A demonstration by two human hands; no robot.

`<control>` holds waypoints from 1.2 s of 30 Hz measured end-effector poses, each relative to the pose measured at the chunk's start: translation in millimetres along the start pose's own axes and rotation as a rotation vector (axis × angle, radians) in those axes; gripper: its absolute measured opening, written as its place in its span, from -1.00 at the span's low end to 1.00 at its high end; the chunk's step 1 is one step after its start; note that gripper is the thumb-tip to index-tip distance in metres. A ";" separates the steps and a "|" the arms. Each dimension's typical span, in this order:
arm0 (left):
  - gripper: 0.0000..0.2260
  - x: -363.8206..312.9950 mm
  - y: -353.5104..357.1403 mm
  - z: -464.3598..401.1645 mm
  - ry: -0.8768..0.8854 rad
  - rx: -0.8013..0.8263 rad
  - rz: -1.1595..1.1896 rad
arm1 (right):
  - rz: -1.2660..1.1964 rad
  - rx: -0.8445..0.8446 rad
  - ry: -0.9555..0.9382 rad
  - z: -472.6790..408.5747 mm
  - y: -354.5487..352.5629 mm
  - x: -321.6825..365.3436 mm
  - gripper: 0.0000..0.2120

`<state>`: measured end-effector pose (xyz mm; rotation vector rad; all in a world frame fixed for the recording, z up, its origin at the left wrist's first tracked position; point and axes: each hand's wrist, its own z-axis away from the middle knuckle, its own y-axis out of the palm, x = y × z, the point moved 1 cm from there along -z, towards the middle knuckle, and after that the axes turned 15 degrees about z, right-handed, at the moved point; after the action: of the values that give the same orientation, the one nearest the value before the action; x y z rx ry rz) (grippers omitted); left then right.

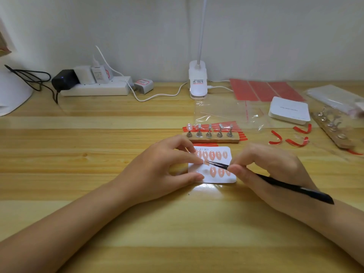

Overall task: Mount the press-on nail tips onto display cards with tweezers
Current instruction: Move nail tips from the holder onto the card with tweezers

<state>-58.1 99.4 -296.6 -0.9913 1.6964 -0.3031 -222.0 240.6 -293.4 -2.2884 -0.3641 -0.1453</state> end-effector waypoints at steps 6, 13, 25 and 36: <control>-0.65 0.6 -1.0 1.3 -0.023 -0.013 0.016 | 0.083 0.024 -0.100 0.0 1.7 -2.2 -0.67; -0.72 -0.6 0.4 1.4 -0.035 -0.024 0.012 | 0.098 0.055 -0.191 0.4 2.6 -3.8 -0.67; -0.72 -0.3 0.0 1.5 -0.047 -0.024 0.018 | 0.141 0.076 -0.281 2.1 2.7 -5.9 -0.70; -0.71 -1.5 -0.6 0.8 -0.059 -0.021 0.022 | 0.125 0.080 -0.292 0.5 2.1 -2.1 -0.71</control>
<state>-57.1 100.4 -295.4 -0.9877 1.6588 -0.2396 -223.4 239.1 -295.6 -2.2471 -0.3671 0.2654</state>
